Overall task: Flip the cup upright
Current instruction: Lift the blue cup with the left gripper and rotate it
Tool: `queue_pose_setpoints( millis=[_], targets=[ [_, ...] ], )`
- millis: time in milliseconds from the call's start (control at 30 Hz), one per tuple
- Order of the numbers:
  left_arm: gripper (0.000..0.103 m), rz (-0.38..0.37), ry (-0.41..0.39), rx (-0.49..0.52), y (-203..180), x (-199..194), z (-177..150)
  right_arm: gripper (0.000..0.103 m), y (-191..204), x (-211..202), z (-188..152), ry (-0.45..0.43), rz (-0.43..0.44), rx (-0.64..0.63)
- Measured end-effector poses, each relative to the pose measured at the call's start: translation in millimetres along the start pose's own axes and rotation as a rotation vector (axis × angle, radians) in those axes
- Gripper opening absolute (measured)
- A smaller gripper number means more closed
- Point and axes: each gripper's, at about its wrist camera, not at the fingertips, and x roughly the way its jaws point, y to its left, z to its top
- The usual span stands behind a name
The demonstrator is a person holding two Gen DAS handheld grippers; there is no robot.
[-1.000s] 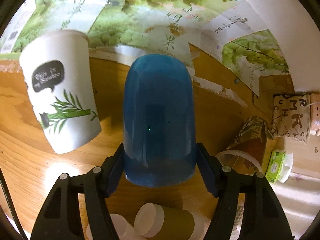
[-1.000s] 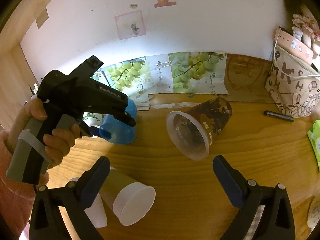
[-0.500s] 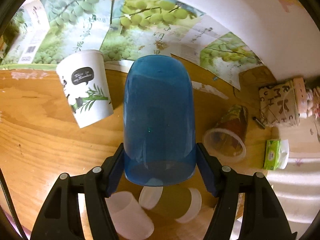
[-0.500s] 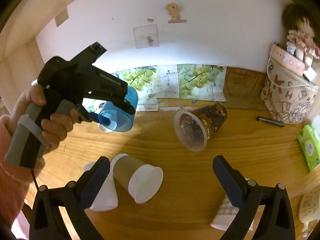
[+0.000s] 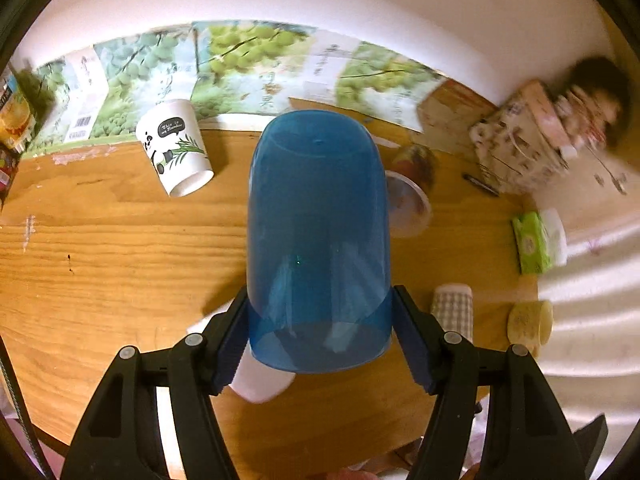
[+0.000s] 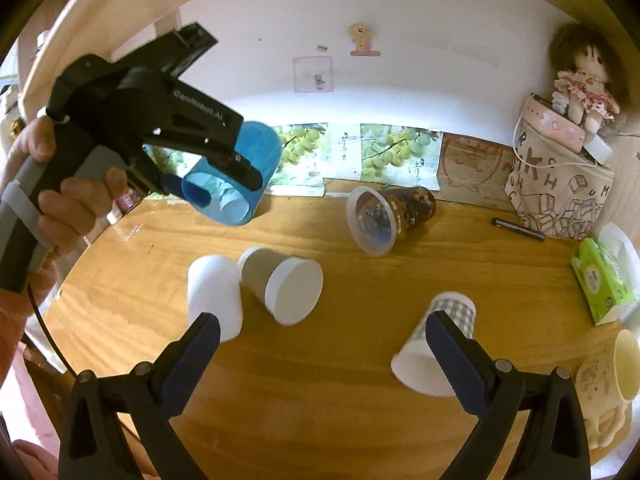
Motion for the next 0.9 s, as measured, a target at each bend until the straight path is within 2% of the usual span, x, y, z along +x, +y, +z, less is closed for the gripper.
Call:
queue_pose_setpoints(
  millis=[200,367,533,767,900],
  targets=[
    [0.071,-0.006,-0.042,0.082,-23,-21,-34,0.103,9,-28,-20,-0.025,-0.001,-0.061],
    [0.071,0.004,-0.051,0.195,-41,-37,-69,0.103,12,-46,-37,-0.039,0.014,-0.098],
    [0.071,0.027,-0.035,0.28,-55,-41,-102,0.103,15,-59,-59,-0.038,0.012,-0.116],
    [0.071,0.086,-0.015,0.491,-75,-33,-150,0.103,17,-72,-89,-0.013,0.041,-0.117],
    [0.071,0.076,0.032,0.588,-80,-24,-169,0.103,19,-75,-105,0.011,0.037,-0.131]
  ],
)
